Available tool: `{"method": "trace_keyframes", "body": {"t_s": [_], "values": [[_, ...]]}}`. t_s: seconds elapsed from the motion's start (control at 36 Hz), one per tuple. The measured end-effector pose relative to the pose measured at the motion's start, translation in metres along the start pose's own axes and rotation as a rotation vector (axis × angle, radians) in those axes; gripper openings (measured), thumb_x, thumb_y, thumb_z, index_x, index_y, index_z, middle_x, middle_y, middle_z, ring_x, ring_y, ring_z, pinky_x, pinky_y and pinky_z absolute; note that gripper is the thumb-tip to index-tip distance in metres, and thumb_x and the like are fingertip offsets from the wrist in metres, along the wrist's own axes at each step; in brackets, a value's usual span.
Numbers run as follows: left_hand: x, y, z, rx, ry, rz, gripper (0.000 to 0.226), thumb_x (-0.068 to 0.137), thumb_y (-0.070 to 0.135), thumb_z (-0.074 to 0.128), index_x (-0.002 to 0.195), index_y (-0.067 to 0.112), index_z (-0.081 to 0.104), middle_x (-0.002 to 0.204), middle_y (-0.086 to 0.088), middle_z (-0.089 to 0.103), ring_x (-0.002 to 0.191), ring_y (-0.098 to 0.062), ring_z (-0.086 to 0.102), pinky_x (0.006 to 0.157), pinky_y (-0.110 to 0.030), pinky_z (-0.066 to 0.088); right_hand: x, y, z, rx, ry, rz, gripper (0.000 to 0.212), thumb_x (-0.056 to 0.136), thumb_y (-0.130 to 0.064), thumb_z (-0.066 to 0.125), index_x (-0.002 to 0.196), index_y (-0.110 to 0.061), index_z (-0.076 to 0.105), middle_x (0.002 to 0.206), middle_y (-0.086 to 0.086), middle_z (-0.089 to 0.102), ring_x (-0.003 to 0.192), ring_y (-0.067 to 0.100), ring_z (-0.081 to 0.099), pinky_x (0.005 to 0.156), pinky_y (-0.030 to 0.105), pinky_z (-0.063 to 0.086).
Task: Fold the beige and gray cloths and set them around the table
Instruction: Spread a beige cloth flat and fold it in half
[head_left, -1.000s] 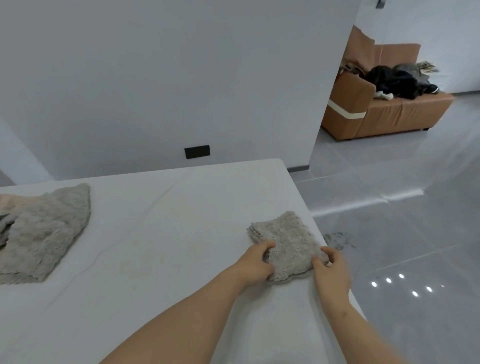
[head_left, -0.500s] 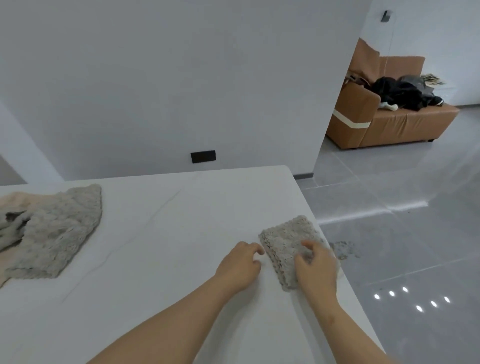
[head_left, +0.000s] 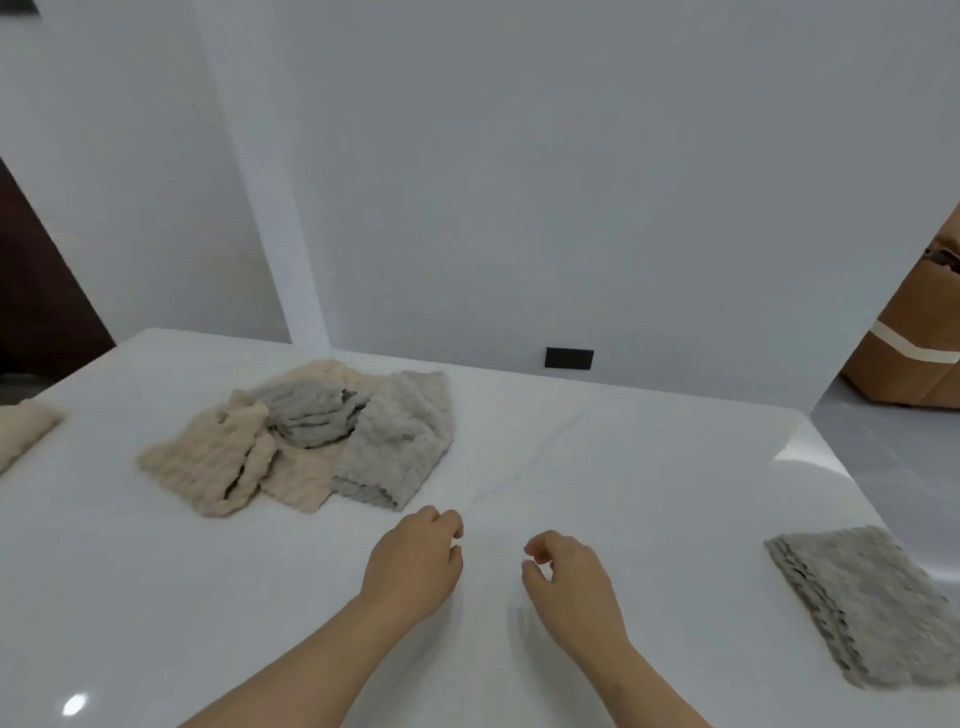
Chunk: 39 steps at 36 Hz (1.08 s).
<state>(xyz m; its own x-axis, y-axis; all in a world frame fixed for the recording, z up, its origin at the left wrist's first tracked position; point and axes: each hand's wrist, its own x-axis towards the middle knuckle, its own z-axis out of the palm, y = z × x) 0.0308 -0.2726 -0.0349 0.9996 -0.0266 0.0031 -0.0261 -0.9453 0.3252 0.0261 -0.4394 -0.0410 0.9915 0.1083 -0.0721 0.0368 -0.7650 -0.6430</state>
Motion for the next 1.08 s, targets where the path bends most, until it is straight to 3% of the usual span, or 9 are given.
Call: {"method": "trace_keyframes", "body": {"t_s": [0.11,0.19,0.31,0.44,0.53,0.64,0.75,0.92,1.08], "values": [[-0.01,-0.079,-0.022,0.047,0.003,-0.017,0.027,0.095,0.024,0.037,0.119,0.02,0.049,0.118,0.004,0.051,0.108,-0.014,0.049,0.073,-0.022,0.037,0.007,-0.061,0.061,-0.066,-0.067,-0.05,0.027,0.093,-0.025,0.042,0.117,-0.022,0.053,0.117,-0.006,0.056,0.112,0.012,0.046,0.092,0.022,0.036],[-0.012,-0.136,-0.036,0.109,0.038,0.012,0.022,0.089,0.024,0.05,0.11,0.021,0.056,0.107,0.005,0.056,0.098,-0.013,0.055,0.057,-0.017,0.03,0.012,-0.103,0.105,-0.064,-0.097,-0.055,0.027,0.094,-0.025,0.042,0.118,-0.023,0.053,0.119,-0.007,0.056,0.113,0.012,0.046,0.091,0.021,0.036],[-0.006,-0.212,-0.043,0.203,0.162,0.084,0.036,0.035,0.019,0.087,0.062,0.028,0.064,0.06,0.013,0.056,0.05,-0.005,0.055,0.037,-0.013,0.023,0.025,-0.149,0.155,-0.056,-0.103,-0.057,0.027,0.094,-0.025,0.042,0.118,-0.023,0.053,0.12,-0.007,0.055,0.114,0.011,0.045,0.089,0.019,0.035],[0.017,-0.273,-0.04,0.141,0.314,0.103,0.04,0.055,0.019,0.076,0.091,0.024,0.06,0.085,0.004,0.062,0.071,-0.017,0.062,0.056,-0.027,0.05,0.055,-0.186,0.205,-0.086,-0.081,-0.07,0.029,0.093,-0.025,0.041,0.122,-0.025,0.048,0.126,-0.008,0.051,0.118,0.014,0.043,0.093,0.022,0.034],[0.032,-0.297,-0.036,0.065,0.325,-0.006,0.032,0.081,0.035,0.048,0.111,0.024,0.052,0.111,0.0,0.058,0.096,-0.023,0.059,0.075,-0.035,0.05,0.072,-0.202,0.232,-0.096,-0.051,-0.051,0.039,0.087,-0.034,0.033,0.123,-0.028,0.048,0.128,-0.01,0.051,0.119,0.014,0.042,0.091,0.023,0.032],[0.045,-0.317,-0.023,-0.109,0.324,-0.122,0.053,0.089,0.039,0.051,0.137,0.022,0.037,0.131,-0.001,0.046,0.122,-0.023,0.043,0.097,-0.036,0.038,0.084,-0.212,0.257,-0.07,0.053,-0.024,0.059,0.07,-0.035,0.023,0.122,-0.03,0.051,0.125,-0.011,0.054,0.118,0.015,0.042,0.092,0.024,0.03],[0.051,-0.325,-0.014,-0.197,0.398,-0.154,0.042,0.091,0.025,0.049,0.132,0.02,0.045,0.127,-0.003,0.051,0.12,-0.023,0.043,0.098,-0.036,0.033,0.085,-0.21,0.268,-0.131,0.126,-0.08,0.039,0.088,-0.032,0.029,0.123,-0.033,0.046,0.123,-0.014,0.051,0.119,0.012,0.037,0.092,0.025,0.026],[0.048,-0.334,-0.011,-0.433,0.525,-0.139,0.028,0.087,0.003,0.045,0.112,0.008,0.057,0.112,-0.008,0.058,0.106,-0.026,0.049,0.09,-0.038,0.04,0.082,-0.208,0.275,-0.014,0.252,-0.098,0.026,0.088,-0.019,0.043,0.111,-0.023,0.056,0.111,-0.005,0.06,0.108,0.018,0.046,0.093,0.031,0.036],[0.015,-0.337,-0.011,-0.558,0.623,-0.125,0.026,0.086,0.001,0.043,0.108,0.006,0.056,0.109,-0.009,0.058,0.106,-0.026,0.049,0.086,-0.038,0.042,0.06,-0.205,0.281,0.186,0.321,-0.098,0.016,0.086,-0.013,0.048,0.096,-0.019,0.059,0.091,-0.007,0.057,0.094,0.015,0.052,0.075,0.025,0.035]]}}
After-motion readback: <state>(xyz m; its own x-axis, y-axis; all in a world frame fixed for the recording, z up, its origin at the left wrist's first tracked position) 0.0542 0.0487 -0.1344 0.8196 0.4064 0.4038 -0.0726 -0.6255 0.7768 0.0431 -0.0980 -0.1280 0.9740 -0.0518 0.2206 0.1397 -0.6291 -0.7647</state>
